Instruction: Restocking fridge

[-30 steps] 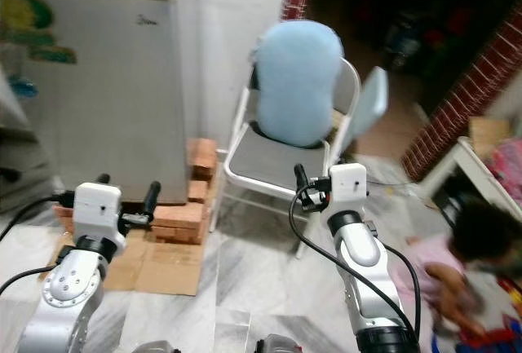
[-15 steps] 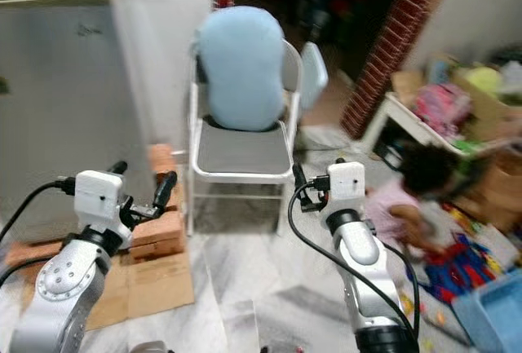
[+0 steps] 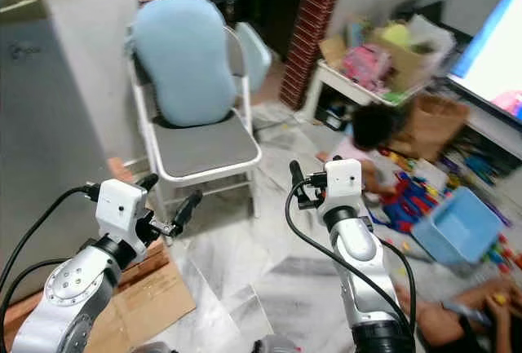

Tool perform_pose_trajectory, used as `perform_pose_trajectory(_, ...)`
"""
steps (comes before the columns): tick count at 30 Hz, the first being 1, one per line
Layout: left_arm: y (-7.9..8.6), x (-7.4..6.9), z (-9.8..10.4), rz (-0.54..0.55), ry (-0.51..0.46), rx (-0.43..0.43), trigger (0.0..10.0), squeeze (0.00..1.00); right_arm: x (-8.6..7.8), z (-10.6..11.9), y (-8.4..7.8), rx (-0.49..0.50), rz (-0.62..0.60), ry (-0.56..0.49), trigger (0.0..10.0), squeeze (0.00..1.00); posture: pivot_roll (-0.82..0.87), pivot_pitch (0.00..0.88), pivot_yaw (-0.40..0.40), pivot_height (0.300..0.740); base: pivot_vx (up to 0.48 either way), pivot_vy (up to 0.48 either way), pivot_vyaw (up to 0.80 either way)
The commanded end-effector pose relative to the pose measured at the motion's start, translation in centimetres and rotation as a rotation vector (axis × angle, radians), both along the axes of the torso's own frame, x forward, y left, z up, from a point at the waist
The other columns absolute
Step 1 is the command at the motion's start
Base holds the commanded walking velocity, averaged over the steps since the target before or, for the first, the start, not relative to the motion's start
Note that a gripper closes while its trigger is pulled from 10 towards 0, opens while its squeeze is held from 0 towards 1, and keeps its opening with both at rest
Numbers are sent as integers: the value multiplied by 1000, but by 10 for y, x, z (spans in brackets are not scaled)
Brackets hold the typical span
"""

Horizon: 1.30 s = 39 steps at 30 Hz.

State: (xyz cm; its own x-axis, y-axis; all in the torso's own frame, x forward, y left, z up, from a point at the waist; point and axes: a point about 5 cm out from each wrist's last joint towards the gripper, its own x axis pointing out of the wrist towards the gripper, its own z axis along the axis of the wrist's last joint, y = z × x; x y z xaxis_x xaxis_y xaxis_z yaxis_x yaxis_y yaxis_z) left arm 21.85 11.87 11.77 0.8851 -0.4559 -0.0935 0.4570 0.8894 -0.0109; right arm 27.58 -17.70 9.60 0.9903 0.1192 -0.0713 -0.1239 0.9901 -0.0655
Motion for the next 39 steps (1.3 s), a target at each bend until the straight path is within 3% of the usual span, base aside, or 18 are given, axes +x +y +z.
perform_pose_trajectory(1,-1,-3,1,-18,-1,14,10000,0,2,3,-1,1,-7,-10,10000,0,73,0,-93,740,0,469,-800)
perform_pose_trajectory(5,0,-2,3,-19,-42,39,10000,0,2,4,0,1,-6,-10,10000,0,72,0,-93,740,0,230,-800)
perform_pose_trajectory(17,0,-1,-3,-1,-6,71,10000,0,2,3,-1,1,-19,-10,10000,0,72,0,-89,740,0,0,-800)
perform_pose_trajectory(25,2,4,-7,-15,-10,105,10000,0,-1,1,-4,22,-81,-23,10000,0,62,0,-32,740,0,0,-800)
perform_pose_trajectory(39,7,26,-3,-13,-58,155,10000,0,-1,3,-8,27,-150,-36,10000,0,34,0,-1,740,0,0,-133)
